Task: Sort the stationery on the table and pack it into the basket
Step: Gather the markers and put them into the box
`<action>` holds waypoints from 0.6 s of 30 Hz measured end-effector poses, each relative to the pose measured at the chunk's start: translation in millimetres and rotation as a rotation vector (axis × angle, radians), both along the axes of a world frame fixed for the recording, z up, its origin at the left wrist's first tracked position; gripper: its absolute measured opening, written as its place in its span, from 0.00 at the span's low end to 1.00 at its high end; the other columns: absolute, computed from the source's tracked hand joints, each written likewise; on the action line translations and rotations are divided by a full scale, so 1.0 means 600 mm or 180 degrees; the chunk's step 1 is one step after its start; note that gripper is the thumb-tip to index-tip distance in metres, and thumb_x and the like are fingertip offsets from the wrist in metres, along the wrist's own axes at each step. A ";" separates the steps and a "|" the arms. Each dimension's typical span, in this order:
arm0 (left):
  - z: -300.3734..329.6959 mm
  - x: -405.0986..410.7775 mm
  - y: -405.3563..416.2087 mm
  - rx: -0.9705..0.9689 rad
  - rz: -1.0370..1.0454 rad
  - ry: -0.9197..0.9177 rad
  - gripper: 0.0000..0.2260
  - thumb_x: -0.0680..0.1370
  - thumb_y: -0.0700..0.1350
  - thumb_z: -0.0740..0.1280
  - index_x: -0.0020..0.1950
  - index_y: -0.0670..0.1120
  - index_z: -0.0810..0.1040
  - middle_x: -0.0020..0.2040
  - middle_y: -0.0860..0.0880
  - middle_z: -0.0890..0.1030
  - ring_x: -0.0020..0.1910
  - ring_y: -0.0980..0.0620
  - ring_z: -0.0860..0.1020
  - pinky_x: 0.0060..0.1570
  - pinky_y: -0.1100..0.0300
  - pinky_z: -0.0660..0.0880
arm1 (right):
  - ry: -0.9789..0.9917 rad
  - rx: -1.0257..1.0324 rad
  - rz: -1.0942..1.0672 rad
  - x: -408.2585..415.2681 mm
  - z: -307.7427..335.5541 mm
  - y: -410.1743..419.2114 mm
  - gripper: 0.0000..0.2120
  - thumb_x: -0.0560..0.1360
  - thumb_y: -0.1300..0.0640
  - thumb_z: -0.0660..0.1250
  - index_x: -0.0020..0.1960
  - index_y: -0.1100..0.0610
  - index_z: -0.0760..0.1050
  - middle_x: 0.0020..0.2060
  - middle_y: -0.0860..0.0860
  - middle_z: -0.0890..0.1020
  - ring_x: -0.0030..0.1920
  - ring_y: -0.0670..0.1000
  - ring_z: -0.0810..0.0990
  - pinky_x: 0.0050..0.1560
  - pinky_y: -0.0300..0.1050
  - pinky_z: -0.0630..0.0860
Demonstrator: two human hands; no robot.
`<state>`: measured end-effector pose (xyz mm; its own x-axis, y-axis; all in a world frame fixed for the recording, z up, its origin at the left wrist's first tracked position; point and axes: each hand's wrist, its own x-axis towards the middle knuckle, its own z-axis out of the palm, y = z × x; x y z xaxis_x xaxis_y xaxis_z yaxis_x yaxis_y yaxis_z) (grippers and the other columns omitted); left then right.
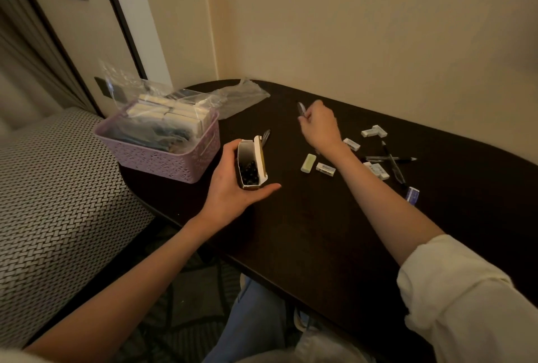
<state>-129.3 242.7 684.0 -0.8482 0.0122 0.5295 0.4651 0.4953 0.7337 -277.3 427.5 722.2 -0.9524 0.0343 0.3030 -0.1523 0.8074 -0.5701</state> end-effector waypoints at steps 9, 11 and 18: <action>0.008 0.002 -0.026 -0.0282 -0.0141 -0.0065 0.39 0.63 0.54 0.80 0.65 0.50 0.62 0.58 0.51 0.75 0.58 0.57 0.76 0.56 0.63 0.75 | -0.1699 -0.1152 0.0140 -0.061 -0.051 -0.094 0.06 0.79 0.60 0.65 0.53 0.62 0.71 0.46 0.57 0.80 0.39 0.50 0.79 0.33 0.39 0.76; 0.010 0.002 -0.028 -0.0292 -0.0152 -0.0070 0.39 0.62 0.54 0.80 0.65 0.51 0.62 0.58 0.51 0.75 0.57 0.57 0.77 0.56 0.64 0.75 | -0.1726 -0.1169 0.0159 -0.070 -0.054 -0.108 0.06 0.77 0.60 0.67 0.47 0.59 0.69 0.44 0.55 0.78 0.40 0.50 0.79 0.34 0.39 0.76; 0.020 0.001 -0.030 -0.0379 -0.0382 -0.0167 0.41 0.62 0.55 0.80 0.67 0.49 0.61 0.60 0.52 0.74 0.60 0.57 0.75 0.59 0.60 0.75 | -0.1938 -0.0732 0.0340 -0.075 -0.054 -0.147 0.09 0.76 0.62 0.68 0.54 0.61 0.71 0.39 0.56 0.78 0.30 0.50 0.79 0.24 0.38 0.75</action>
<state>-128.5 224.5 696.2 -0.8634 0.1752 0.4732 0.4887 0.5234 0.6980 -322.5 339.2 689.8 -0.9530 -0.0703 -0.2947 0.1794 0.6531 -0.7357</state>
